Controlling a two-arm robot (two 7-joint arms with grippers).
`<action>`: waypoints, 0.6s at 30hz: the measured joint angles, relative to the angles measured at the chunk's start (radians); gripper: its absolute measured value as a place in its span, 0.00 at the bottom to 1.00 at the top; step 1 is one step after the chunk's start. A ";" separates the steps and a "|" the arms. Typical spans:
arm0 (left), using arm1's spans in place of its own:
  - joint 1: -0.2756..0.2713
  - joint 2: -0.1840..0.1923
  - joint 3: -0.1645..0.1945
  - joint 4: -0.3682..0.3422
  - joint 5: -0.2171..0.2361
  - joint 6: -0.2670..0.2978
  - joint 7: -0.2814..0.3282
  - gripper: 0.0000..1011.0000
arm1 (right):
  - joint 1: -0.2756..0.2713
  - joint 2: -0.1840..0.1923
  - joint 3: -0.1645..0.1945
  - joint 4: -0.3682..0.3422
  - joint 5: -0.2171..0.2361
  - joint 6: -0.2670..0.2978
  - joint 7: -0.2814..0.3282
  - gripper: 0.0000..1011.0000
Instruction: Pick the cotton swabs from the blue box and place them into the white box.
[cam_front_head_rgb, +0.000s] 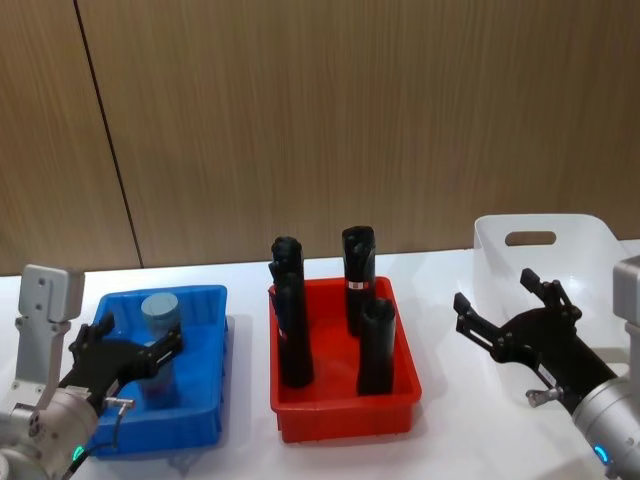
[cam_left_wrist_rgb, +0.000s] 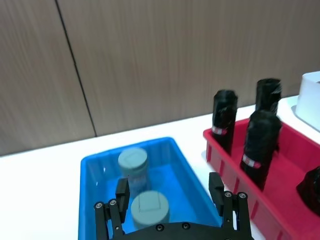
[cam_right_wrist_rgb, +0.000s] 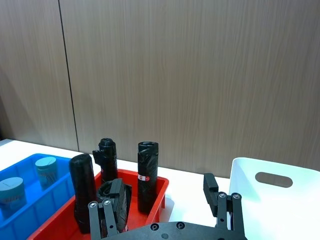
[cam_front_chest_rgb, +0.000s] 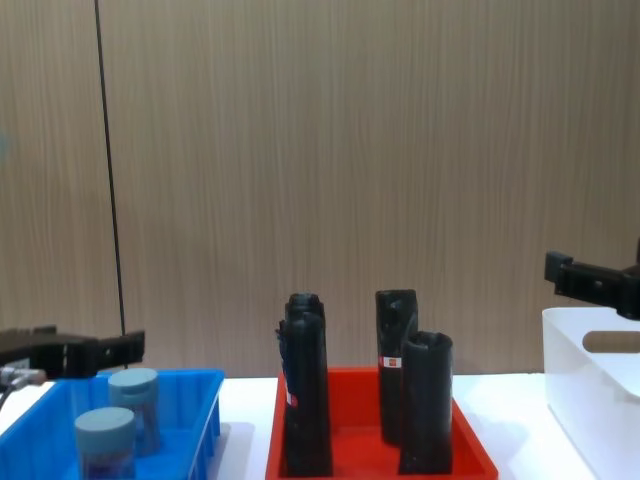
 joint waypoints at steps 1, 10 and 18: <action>-0.001 0.000 -0.001 0.003 -0.005 0.006 0.001 0.99 | 0.000 0.000 0.000 0.000 0.000 0.000 0.000 0.99; -0.024 -0.012 -0.014 0.063 -0.061 0.072 0.002 0.99 | 0.000 0.000 0.000 0.000 0.000 0.000 0.000 0.99; -0.062 -0.029 -0.020 0.132 -0.086 0.119 -0.030 0.99 | 0.000 0.000 0.000 0.000 0.000 0.000 0.000 0.99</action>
